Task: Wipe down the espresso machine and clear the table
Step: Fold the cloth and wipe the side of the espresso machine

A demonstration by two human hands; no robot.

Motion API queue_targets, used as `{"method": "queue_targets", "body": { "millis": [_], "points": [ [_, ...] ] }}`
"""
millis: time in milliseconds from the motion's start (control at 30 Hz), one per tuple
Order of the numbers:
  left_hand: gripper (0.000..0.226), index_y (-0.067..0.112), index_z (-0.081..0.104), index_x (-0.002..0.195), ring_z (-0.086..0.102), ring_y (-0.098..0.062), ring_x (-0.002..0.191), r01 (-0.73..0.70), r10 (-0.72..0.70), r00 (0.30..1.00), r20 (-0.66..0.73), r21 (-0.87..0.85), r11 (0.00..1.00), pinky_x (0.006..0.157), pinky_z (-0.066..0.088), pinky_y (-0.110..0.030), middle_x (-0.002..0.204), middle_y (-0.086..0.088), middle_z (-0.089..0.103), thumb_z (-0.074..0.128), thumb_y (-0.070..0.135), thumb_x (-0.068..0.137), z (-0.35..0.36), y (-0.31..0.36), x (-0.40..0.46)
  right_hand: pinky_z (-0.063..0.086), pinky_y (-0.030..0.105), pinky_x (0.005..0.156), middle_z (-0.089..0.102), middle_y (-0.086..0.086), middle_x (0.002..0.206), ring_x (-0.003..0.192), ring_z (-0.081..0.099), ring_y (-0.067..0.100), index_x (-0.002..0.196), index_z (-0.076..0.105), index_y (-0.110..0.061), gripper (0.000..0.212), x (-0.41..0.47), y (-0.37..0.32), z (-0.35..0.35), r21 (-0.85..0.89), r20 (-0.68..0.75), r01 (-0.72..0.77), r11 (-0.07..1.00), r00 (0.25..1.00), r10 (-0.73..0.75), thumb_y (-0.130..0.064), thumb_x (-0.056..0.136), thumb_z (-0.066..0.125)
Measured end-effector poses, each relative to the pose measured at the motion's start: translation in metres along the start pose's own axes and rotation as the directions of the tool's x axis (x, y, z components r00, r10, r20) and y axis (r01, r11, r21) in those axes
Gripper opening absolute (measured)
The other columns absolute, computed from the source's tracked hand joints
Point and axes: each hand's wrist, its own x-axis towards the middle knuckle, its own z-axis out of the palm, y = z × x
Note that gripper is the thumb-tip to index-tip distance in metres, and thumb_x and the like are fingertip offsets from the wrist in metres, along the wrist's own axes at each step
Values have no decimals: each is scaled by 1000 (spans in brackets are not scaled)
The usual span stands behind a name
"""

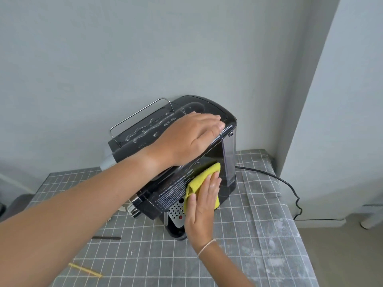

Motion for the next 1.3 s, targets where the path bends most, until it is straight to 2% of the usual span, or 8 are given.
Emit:
{"method": "queue_targets", "body": {
  "millis": [200, 433, 600, 800, 900, 1000, 1167, 1300],
  "points": [
    [52, 17, 56, 125, 39, -5, 130, -8, 8, 1000, -9, -25, 1000, 113, 18, -26, 135, 1, 53, 23, 39, 92, 1, -2, 0, -15, 16, 112, -17, -22, 151, 142, -17, 7, 140, -10, -44, 50, 70, -27, -14, 87, -153, -17, 996, 988, 30, -39, 97, 14],
    [53, 18, 56, 126, 40, -6, 130, -19, 19, 1000, -11, -37, 999, 113, 18, -26, 136, 2, 53, 21, 41, 92, 1, -3, 0, -16, 15, 112, -23, -25, 150, 141, -19, 4, 139, -13, -43, 51, 8, -25, -7, 42, 30, -50, 998, 998, 49, -46, 95, 14],
    [52, 17, 59, 122, 41, -6, 128, -35, 34, 999, -27, -35, 999, 110, 18, -24, 133, 0, 56, 22, 40, 92, 2, -3, 0, -15, 14, 111, -15, -26, 149, 141, -16, 2, 138, -6, -45, 50, 62, -35, -24, 42, -106, -48, 998, 993, 52, -29, 98, 20],
    [52, 17, 59, 121, 42, -7, 127, -33, 31, 999, -37, -43, 999, 109, 17, -23, 133, 0, 56, 22, 40, 92, 2, -4, 0, -15, 24, 115, -17, -24, 152, 143, -15, 7, 141, -10, -48, 54, 3, -37, -11, -1, 57, 46, 999, 997, -46, -36, 97, 18],
    [52, 17, 60, 120, 43, -7, 127, -39, 37, 998, -40, -31, 999, 110, 18, -26, 131, -1, 57, 23, 39, 92, 3, -3, 0, -15, 22, 115, -14, -29, 150, 143, -13, 5, 139, -8, -50, 51, 46, -35, -23, -38, -51, 10, 999, 999, -12, -34, 98, 18],
    [52, 15, 62, 116, 42, -5, 125, -46, 45, 998, -47, -23, 999, 106, 17, -21, 130, 0, 58, 23, 39, 92, 3, -2, 1, -12, 20, 115, -11, -27, 150, 143, -11, 6, 141, -2, -40, 51, 65, -39, -25, 46, -127, -14, 999, 992, 19, -25, 99, 21],
    [54, 14, 62, 117, 42, -6, 126, -49, 49, 998, -45, -8, 999, 106, 16, -19, 132, -1, 57, 22, 40, 92, 3, -3, 2, -15, 20, 114, -22, -25, 151, 142, -19, 7, 139, -15, -49, 54, 7, -25, -6, 33, 66, 16, 999, 998, -18, -39, 96, 16],
    [54, 16, 60, 121, 41, -6, 127, -46, 46, 998, -39, 6, 999, 106, 14, -20, 133, 0, 56, 22, 40, 92, 3, -2, 2, -15, 15, 112, -21, -31, 148, 140, -19, 1, 135, -16, -54, 50, 46, -12, -14, 93, -57, -71, 993, 995, 76, -43, 95, 12]
  ]
}}
